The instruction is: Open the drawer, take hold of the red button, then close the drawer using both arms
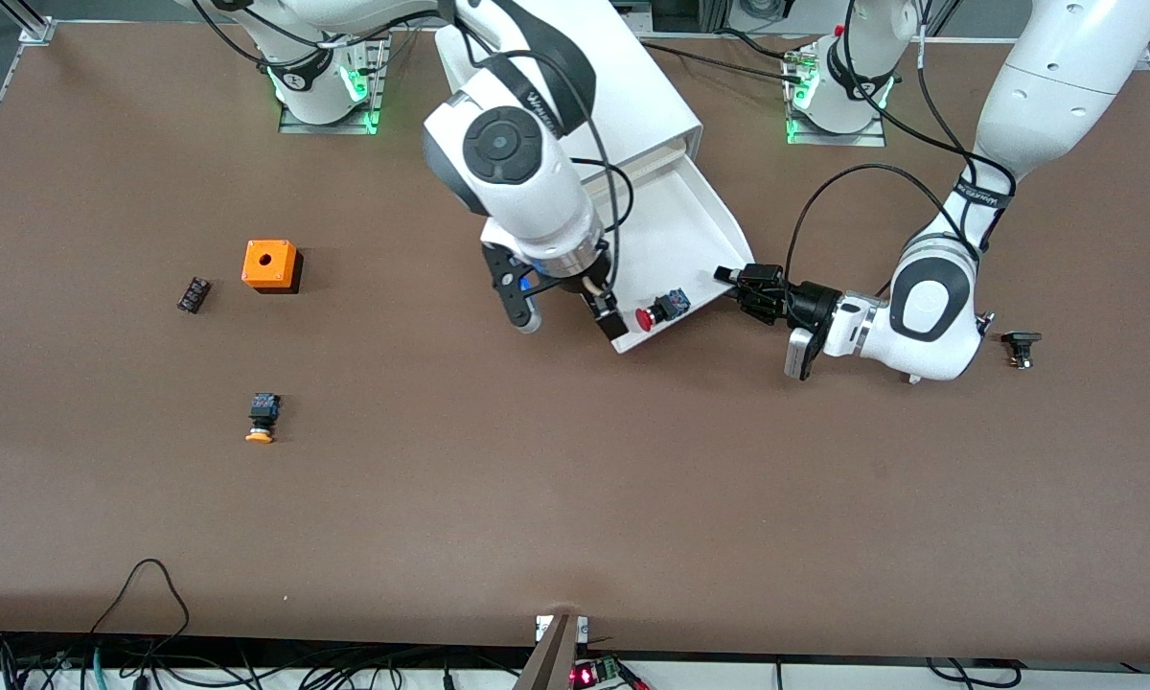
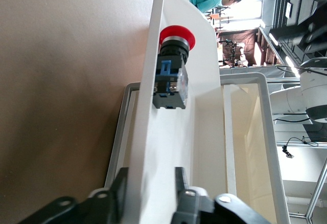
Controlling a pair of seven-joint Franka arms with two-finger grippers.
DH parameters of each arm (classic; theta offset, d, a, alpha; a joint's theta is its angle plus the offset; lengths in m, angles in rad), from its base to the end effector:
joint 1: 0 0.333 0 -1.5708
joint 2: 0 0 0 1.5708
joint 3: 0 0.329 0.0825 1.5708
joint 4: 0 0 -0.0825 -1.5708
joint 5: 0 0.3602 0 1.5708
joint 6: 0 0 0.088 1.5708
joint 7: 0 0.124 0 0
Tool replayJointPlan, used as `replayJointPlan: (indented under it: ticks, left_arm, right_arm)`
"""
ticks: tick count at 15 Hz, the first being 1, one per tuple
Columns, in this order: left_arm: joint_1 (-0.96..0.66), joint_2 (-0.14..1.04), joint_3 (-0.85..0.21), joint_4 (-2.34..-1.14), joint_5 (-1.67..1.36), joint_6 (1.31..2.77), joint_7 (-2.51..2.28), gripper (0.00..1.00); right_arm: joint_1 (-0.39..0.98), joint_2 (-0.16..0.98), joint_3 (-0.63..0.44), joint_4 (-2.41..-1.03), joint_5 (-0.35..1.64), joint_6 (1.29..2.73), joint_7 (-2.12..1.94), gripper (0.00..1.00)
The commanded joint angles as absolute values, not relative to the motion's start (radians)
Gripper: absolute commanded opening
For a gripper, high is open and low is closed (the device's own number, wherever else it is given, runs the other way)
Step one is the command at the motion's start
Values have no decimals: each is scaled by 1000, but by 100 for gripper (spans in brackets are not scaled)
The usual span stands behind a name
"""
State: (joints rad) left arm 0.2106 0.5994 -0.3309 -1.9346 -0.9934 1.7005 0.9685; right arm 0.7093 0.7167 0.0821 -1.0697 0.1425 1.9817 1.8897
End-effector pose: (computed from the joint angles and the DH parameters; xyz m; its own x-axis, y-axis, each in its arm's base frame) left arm 0.5308 -0.1508 0.2230 0.8939 -0.4453 0.0510 -0.1624 -0.2157 0.9629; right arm 0.5395 0.5328 0.4283 0.3938 -0.8869 -0.2413 -0.9191 -0.3758 -0.1187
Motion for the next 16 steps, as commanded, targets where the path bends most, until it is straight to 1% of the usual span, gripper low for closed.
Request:
replayJointPlan:
  ticks: [1, 5, 10, 14, 15, 16]
  left_arm:
    - [219, 601, -334, -1896, -965, 1677, 937, 100]
    - [229, 588, -334, -1841, -905, 1602, 841, 100]
    - [252, 578, -336, -1701, -786, 1464, 666, 100]
    - [253, 577, -337, -1596, -700, 1367, 542, 100]
    - [255, 577, -337, -1568, -675, 1338, 528, 100]
    - [258, 577, -337, -1545, -663, 1313, 517, 100]
  right_arm:
    - [753, 765, 67, -1022, 114, 2018, 1954, 99]
    - [811, 822, 67, -1022, 69, 2089, 2017, 99]
    - [862, 876, 45, -1022, 61, 2167, 2059, 99]
    - [873, 905, 43, -1020, 61, 2200, 2079, 99]
    - [874, 907, 44, -1020, 61, 2203, 2079, 99]
    - [879, 910, 44, -1020, 61, 2212, 2079, 95]
